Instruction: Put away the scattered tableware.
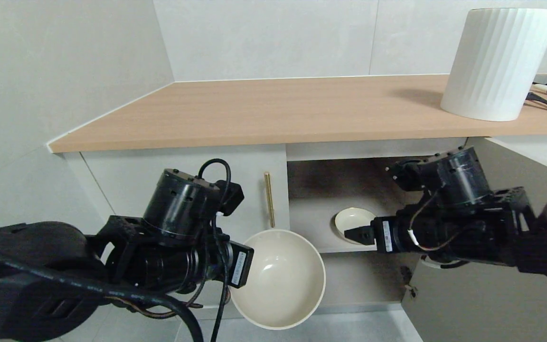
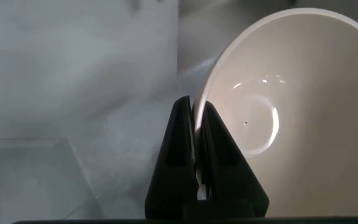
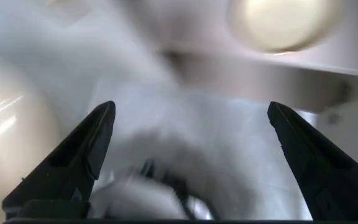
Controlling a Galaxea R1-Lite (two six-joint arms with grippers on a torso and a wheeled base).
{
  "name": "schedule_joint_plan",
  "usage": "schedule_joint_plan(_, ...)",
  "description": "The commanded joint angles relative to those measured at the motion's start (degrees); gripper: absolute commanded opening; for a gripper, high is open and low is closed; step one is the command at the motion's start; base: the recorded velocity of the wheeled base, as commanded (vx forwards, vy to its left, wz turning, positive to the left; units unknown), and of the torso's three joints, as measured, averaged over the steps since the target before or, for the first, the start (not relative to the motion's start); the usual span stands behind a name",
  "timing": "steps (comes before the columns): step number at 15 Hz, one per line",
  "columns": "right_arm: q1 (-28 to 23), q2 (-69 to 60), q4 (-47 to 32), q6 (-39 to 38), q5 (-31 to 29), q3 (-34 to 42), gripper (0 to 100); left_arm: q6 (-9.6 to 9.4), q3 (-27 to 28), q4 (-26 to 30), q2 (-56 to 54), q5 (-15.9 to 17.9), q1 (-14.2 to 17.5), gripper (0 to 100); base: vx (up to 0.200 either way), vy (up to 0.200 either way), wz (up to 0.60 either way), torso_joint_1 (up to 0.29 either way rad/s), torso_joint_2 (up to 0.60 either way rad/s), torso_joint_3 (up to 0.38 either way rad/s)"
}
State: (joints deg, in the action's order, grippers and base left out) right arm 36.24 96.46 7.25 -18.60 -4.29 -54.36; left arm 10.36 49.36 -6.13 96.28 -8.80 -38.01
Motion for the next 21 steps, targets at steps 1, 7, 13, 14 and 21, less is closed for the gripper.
schedule_joint_plan(1, 4.2, -8.9, -0.8, 2.8, 4.6, 3.9, 100, -0.61, -0.1, -0.1, 3.6, -0.8, -1.3, 0, 0.000, 0.000, 0.00, 0.000, 0.00, 0.000)
schedule_joint_plan(7, 10.2, -2.6, -3.1, 2.8, 4.5, 4.1, 100, -0.61, 1.0, -1.4, 4.3, -1.0, -2.8, 0, 0.000, 0.000, 0.00, 0.000, 0.00, 0.000)
schedule_joint_plan(13, 10.8, 3.8, -2.7, 1.3, 3.2, 2.0, 100, -0.61, 0.4, -3.9, 3.3, -2.3, -4.8, 0, 0.000, 0.000, 0.00, 0.000, 0.00, 0.000)
schedule_joint_plan(14, 10.8, 4.2, -2.7, 0.7, 3.2, 1.8, 100, -0.61, 0.4, -3.9, 3.3, -2.3, -4.8, 0, 0.000, 0.000, 0.00, 0.000, 0.00, 0.000)
schedule_joint_plan(21, 10.8, 5.8, -2.6, -0.4, 2.8, 0.6, 0, -0.69, 0.3, -3.8, 3.8, -2.3, -5.2, 0, 0.000, 0.000, 0.00, 0.000, 0.00, 0.000)
